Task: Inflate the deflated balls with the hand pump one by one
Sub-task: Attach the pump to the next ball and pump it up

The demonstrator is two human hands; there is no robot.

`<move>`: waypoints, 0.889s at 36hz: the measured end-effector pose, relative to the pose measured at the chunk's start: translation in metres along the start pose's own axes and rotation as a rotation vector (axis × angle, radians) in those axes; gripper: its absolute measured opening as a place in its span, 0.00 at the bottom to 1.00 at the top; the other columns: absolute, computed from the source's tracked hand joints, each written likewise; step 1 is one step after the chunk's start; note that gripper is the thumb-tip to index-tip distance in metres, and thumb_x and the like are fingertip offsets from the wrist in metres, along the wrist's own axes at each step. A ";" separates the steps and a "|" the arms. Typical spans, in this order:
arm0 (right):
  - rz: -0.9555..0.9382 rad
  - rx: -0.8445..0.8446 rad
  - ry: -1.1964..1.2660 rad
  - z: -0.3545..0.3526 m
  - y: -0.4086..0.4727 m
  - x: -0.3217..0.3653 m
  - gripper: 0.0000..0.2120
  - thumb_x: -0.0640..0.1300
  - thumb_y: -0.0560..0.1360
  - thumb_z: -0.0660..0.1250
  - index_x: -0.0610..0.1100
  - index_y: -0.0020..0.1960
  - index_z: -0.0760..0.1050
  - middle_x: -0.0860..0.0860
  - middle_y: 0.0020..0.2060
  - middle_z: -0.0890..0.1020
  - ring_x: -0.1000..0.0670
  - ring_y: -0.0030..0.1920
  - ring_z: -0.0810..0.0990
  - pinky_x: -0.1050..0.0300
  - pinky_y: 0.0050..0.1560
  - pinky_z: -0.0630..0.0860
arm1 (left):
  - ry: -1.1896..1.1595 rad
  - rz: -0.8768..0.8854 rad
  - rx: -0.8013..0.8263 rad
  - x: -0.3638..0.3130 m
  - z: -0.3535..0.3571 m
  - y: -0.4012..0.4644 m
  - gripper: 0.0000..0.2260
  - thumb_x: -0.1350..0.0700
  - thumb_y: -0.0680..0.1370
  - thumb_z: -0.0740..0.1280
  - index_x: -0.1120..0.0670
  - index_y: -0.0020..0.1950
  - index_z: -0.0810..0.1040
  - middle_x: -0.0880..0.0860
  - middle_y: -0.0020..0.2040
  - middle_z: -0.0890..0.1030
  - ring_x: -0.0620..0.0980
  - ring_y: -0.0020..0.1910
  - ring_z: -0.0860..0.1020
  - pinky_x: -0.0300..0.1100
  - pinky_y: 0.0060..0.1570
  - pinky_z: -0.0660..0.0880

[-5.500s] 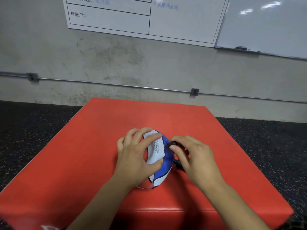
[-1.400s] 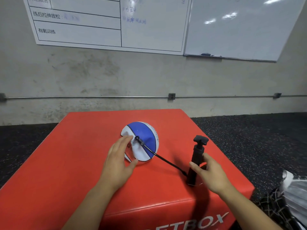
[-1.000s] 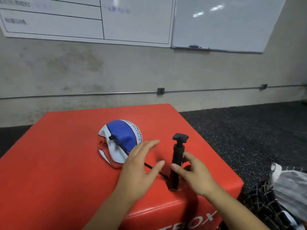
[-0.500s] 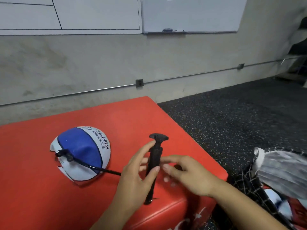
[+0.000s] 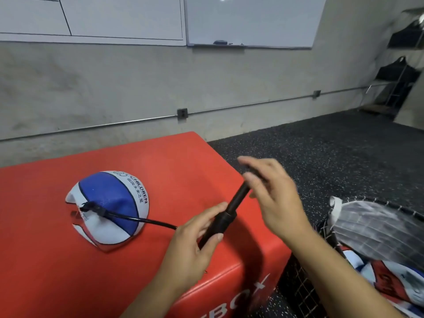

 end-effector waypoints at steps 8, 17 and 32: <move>0.077 -0.141 -0.001 -0.012 0.023 0.006 0.17 0.54 0.87 0.59 0.55 0.72 0.77 0.54 0.51 0.77 0.51 0.46 0.80 0.46 0.47 0.83 | 0.011 -0.029 -0.002 -0.002 -0.002 0.005 0.28 0.68 0.80 0.70 0.44 0.75 0.75 0.42 0.69 0.81 0.43 0.68 0.79 0.42 0.69 0.75; 0.093 0.079 0.018 0.021 0.002 -0.010 0.18 0.52 0.87 0.56 0.52 0.72 0.78 0.61 0.56 0.79 0.57 0.49 0.80 0.42 0.55 0.81 | -0.045 -0.098 -0.066 0.003 -0.001 0.007 0.28 0.70 0.80 0.70 0.44 0.73 0.75 0.36 0.65 0.82 0.40 0.64 0.81 0.31 0.62 0.75; 0.131 0.275 0.042 0.043 -0.026 0.002 0.18 0.48 0.86 0.59 0.52 0.75 0.76 0.55 0.59 0.79 0.57 0.63 0.78 0.60 0.66 0.73 | -0.058 -0.182 -0.142 -0.011 0.001 -0.003 0.26 0.71 0.80 0.67 0.47 0.73 0.73 0.39 0.64 0.81 0.36 0.66 0.79 0.28 0.62 0.72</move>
Point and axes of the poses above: each hand's wrist, its own y-axis towards the middle knuckle, its own z-axis out of the palm, x = y × z, the point moved 1 cm from there along y, towards the middle knuckle
